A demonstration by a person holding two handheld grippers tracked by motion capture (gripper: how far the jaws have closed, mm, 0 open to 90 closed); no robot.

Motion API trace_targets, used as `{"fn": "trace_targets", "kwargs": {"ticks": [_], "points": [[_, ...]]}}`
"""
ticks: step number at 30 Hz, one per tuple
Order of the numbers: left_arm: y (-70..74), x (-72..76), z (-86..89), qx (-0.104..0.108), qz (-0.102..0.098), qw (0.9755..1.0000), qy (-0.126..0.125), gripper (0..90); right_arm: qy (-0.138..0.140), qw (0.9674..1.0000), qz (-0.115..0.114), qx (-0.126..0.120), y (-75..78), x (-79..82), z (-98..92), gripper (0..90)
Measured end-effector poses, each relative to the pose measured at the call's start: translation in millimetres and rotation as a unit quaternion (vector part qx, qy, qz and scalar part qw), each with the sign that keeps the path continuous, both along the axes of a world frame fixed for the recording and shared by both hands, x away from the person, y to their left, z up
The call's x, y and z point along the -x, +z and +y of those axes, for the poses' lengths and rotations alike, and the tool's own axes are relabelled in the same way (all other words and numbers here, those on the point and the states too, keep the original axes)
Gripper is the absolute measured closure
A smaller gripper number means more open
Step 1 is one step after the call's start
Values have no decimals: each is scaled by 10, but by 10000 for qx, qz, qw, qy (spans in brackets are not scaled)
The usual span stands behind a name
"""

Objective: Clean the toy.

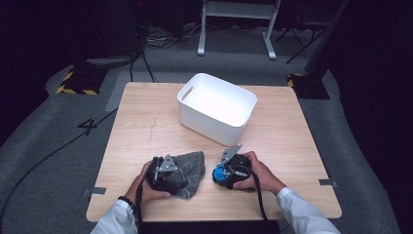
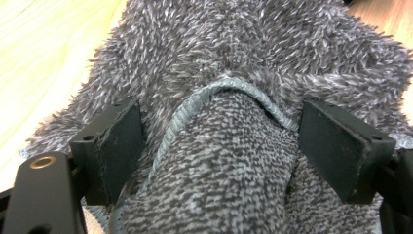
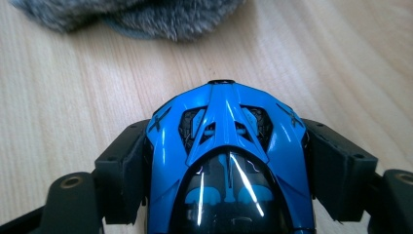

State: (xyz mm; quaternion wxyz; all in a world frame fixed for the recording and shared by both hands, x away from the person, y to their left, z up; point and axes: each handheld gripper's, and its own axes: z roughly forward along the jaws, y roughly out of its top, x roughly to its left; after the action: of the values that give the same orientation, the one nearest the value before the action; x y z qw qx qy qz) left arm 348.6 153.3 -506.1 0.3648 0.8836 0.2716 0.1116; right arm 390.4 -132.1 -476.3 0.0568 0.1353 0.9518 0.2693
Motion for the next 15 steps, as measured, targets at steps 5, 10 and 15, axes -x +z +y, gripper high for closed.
{"fn": "trace_targets", "kwargs": {"ticks": [5,10,15], "points": [[1,0,-3,-6,4,10000,16,176,-10,9989,-63,-470,127,40,-113,255],[1,1,-4,-1,11,10000,15,176,39,9961,-212,-853,277,126,-195,264],[5,-1,-7,-28,14,10000,8,177,-4,9917,-367,-1231,395,179,-355,264]]}}
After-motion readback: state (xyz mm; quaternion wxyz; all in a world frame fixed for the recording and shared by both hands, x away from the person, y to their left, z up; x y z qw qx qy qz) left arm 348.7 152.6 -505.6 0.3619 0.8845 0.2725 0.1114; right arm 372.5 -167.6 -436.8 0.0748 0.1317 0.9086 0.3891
